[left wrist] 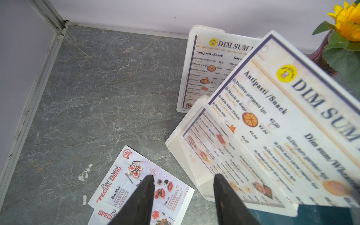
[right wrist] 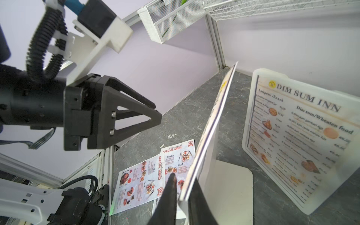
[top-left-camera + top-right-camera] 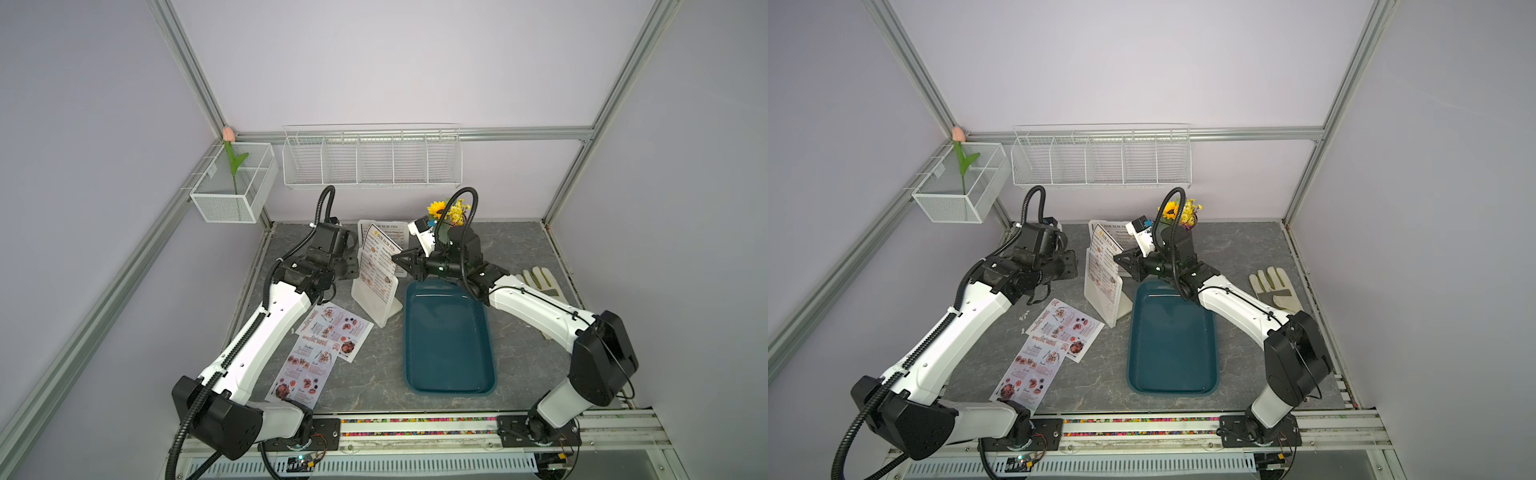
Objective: Replace the menus in the menu holders
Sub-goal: Insert the menu into the menu holder.
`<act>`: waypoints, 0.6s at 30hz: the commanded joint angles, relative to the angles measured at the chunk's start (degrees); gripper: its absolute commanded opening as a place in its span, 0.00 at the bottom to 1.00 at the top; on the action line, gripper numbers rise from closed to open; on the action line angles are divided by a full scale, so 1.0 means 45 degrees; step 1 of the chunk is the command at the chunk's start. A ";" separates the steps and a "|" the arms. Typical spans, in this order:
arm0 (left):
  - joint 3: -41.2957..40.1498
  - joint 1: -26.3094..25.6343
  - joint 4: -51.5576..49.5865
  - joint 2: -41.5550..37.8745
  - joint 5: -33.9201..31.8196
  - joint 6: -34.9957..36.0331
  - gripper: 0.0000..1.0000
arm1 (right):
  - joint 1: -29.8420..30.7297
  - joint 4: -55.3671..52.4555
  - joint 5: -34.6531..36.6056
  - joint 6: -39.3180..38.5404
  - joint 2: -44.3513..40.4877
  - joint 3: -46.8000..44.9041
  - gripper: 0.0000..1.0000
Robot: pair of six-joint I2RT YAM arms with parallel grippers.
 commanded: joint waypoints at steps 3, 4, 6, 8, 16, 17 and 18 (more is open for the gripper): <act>0.0213 0.0059 0.0025 -0.0051 -0.0061 -0.0179 0.52 | 0.0253 -0.0821 -0.0360 -0.0513 0.0331 -0.0181 0.18; 0.0254 0.0061 0.0031 -0.0049 -0.0074 -0.0164 0.52 | 0.0256 -0.0981 -0.0339 -0.0595 0.0332 -0.0182 0.19; 0.0331 0.0056 0.0001 0.0003 -0.0082 -0.0154 0.52 | 0.0256 -0.1169 -0.0267 -0.0763 0.0295 -0.0134 0.21; 0.0404 0.0063 -0.0033 0.0081 -0.0074 -0.0153 0.52 | 0.0223 -0.1464 0.0027 -0.0931 0.0243 0.0109 0.24; 0.0603 0.0061 -0.0049 0.0239 -0.0046 -0.0154 0.52 | -0.0378 -0.2016 0.0125 -0.0941 0.0385 0.1306 0.27; 0.0623 0.0070 -0.0070 0.0260 -0.0063 -0.0154 0.52 | -0.0374 -0.2087 0.0146 -0.0943 0.0437 0.1403 0.26; 0.0636 0.0054 -0.0073 0.0275 -0.0064 -0.0153 0.52 | -0.0382 -0.2158 0.0195 -0.0949 0.0501 0.1468 0.24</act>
